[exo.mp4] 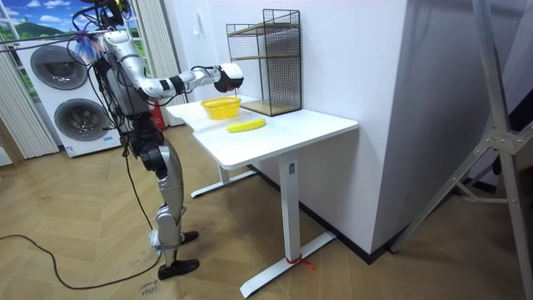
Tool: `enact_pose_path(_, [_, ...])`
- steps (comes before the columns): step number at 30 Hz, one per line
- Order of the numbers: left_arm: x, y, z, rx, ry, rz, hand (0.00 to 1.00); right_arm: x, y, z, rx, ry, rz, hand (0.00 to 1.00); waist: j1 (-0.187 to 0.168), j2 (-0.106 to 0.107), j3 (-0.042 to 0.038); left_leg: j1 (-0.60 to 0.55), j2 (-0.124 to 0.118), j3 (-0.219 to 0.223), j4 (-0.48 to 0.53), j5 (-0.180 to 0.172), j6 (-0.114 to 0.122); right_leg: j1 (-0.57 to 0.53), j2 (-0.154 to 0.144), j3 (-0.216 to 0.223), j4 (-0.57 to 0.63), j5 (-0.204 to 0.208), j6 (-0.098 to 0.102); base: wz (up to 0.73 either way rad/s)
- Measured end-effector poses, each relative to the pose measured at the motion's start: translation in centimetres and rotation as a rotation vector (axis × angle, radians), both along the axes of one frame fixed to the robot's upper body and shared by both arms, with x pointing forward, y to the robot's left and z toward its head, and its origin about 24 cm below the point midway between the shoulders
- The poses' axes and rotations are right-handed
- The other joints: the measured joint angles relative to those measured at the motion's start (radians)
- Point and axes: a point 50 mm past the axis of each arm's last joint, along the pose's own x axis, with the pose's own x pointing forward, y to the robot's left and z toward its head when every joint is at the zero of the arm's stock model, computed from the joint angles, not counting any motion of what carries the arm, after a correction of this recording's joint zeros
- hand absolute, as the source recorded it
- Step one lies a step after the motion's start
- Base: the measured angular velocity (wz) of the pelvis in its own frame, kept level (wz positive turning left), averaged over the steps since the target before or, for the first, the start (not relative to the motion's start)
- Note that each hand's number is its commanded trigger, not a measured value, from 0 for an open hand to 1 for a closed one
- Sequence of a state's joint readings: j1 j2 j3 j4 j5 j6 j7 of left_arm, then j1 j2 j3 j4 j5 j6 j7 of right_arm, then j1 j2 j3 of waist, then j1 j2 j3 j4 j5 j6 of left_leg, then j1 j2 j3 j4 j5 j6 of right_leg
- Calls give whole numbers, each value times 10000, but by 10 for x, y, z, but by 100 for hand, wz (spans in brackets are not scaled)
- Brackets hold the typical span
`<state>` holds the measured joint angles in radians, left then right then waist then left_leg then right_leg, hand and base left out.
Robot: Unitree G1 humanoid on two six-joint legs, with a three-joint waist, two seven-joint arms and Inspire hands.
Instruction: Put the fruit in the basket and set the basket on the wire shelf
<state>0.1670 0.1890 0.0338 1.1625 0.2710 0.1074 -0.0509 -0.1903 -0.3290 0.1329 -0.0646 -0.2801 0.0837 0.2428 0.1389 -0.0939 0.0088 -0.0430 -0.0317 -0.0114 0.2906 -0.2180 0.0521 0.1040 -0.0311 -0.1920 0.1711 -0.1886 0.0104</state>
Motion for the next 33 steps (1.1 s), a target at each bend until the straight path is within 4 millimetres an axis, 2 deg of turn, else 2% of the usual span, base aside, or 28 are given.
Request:
enact_pose_path(7, [7,0,0,34,-33,-42,0,-2,12,-8,-163,641,532,100,274,-22,-14,8,-8,-14,-29,0,1,-14,-3,-3,-7,0,0,0])
enact_pose_path(21, [9,-2,0,8,-42,-222,0,-3,21,-14,-418,908,820,100,281,-3,-2,-1,-14,-30,-69,1,0,3,-1,11,-7,0,0,0])
enact_pose_path(22, [9,-2,0,2,-48,-245,0,-4,23,-15,-448,939,890,92,273,-3,-2,-3,-13,-30,-68,1,0,0,-1,10,-7,0,0,0])
enact_pose_path(23, [10,-2,0,-4,-76,-268,0,-5,25,-16,-488,1017,995,80,271,-7,-4,-8,-13,-30,-68,1,0,-4,-1,10,-7,0,0,0])
enact_pose_path(24, [11,-3,0,-6,-119,-316,0,-6,25,-17,-496,1087,1040,60,272,-6,-3,-9,-12,-22,-67,0,0,-2,-1,12,-5,0,0,0])
enact_pose_path(25, [12,-3,0,-9,-142,-339,0,-6,25,-18,-501,1113,1062,0,273,-6,-3,-10,-14,-11,-67,1,0,-2,-2,12,-5,0,0,0])
enact_pose_path(33, [14,-3,1,-11,-246,-391,0,-6,26,-18,-551,1218,1142,0,271,-49,8,-10,-12,19,-66,1,1,-2,-2,24,-4,0,0,0])
